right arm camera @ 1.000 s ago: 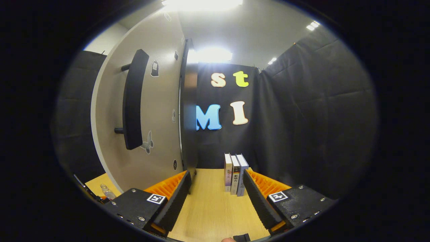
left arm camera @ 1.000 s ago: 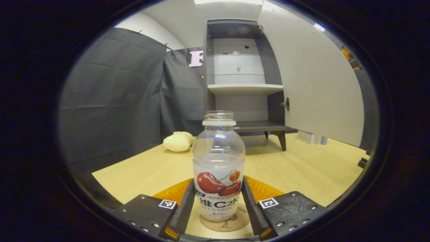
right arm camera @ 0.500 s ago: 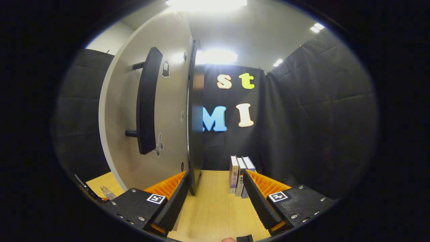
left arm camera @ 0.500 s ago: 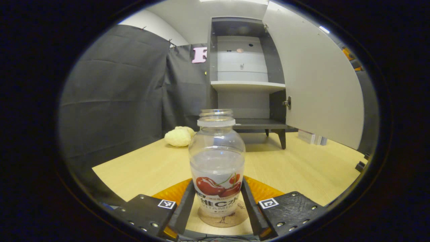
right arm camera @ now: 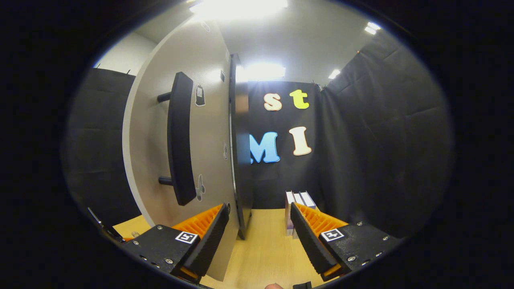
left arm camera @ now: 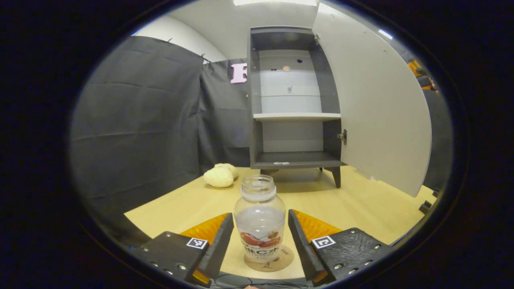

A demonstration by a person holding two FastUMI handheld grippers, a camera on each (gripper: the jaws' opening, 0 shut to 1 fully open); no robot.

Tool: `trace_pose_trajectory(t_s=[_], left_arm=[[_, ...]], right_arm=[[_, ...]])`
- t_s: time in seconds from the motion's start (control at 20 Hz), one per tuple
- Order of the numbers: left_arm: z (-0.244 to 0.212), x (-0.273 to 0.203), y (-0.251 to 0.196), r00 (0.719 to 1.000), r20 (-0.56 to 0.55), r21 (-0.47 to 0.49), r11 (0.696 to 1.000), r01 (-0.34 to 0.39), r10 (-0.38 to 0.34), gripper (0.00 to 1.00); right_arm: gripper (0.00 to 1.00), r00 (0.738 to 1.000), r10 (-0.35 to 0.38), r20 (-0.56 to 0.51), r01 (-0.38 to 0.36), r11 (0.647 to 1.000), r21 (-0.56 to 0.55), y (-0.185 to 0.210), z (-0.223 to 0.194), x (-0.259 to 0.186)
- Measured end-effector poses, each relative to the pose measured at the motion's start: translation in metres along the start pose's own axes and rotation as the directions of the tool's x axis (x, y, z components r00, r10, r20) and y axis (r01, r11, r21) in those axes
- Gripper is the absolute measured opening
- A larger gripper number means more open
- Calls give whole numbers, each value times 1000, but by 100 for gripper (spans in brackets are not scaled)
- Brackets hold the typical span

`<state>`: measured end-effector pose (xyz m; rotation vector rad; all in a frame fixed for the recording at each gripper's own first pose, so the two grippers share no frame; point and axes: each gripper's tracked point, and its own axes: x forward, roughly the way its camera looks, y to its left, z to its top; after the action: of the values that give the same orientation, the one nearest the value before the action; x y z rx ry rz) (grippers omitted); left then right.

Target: Open the cabinet door with the right hand, grasp the bottle in the cabinet with the left hand and place it on the coaster, then close the cabinet door with the right hand.

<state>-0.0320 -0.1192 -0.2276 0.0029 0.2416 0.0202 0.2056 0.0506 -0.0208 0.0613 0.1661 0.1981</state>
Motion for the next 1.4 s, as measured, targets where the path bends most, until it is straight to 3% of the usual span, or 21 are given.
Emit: trace_pose_trajectory(t_s=[0.05, 0.1, 0.3, 0.45, 0.5, 0.55, 0.6, 0.65, 0.7, 0.75, 0.8, 0.85, 0.9, 1.0, 1.05, 1.1, 1.4], left_arm=[[8, -6, 4, 1000, 4, 7, 1000, -10, 10, 74], [20, -10, 7, 1000, 12, 7, 1000, -23, 23, 73], [68, -32, 20, 998, 43, -57, 998, -40, 43, 83], [98, -40, 45, 995, 61, -65, 995, -71, 75, 83], [107, -39, 55, 995, 64, -73, 994, -78, 83, 78], [113, -38, 65, 994, 65, -82, 993, -87, 92, 78], [121, -37, 76, 993, 66, -93, 991, -92, 99, 78], [128, -36, 88, 992, 75, -104, 990, -96, 104, 78], [135, -36, 102, 990, 88, -113, 988, -102, 112, 83], [140, -37, 114, 988, 103, -118, 987, -105, 118, 83], [145, -35, 126, 986, 113, -117, 987, -107, 121, 83], [146, -32, 137, 986, 115, -112, 988, -110, 123, 78], [148, -31, 148, 985, 123, -107, 988, -111, 124, 83], [148, -30, 167, 984, 124, -107, 988, -114, 127, 78], [145, -29, 175, 984, 124, -111, 988, -112, 125, 83], [143, -28, 183, 985, 123, -112, 988, -111, 125, 78], [134, -28, 226, 985, 118, -111, 988, -112, 125, 78]], right_arm=[[95, 1000, 7, 3, -7, 1000, 9, 1, 4, 1], [95, 1000, 6, 13, -7, 1000, 10, 0, 11, 2], [95, 996, -41, 85, 40, 999, 9, -10, 43, 6], [91, 988, -89, 123, 89, 996, 6, -14, 64, 4], [91, 986, -101, 133, 102, 995, 3, -13, 70, 2], [95, 984, -110, 143, 111, 994, 0, -9, 75, 0], [91, 981, -115, 154, 117, 993, -4, -5, 80, -3], [95, 978, -126, 166, 130, 991, -12, -1, 84, -4], [91, 972, -150, 181, 158, 987, -28, -3, 89, -8], [94, 966, -174, 191, 185, 982, -38, -4, 92, -12], [89, 961, -194, 198, 206, 978, -42, -3, 95, -15], [94, 958, -208, 198, 221, 974, -45, 1, 94, -17], [94, 955, -225, 192, 238, 970, -49, 3, 94, -18], [93, 950, -252, 182, 265, 963, -49, 8, 93, -22], [93, 949, -258, 181, 271, 961, -52, 14, 93, -25], [93, 949, -260, 180, 274, 960, -55, 20, 93, -26], [93, 951, -246, 190, 260, 964, -54, 69, 92, -23]])
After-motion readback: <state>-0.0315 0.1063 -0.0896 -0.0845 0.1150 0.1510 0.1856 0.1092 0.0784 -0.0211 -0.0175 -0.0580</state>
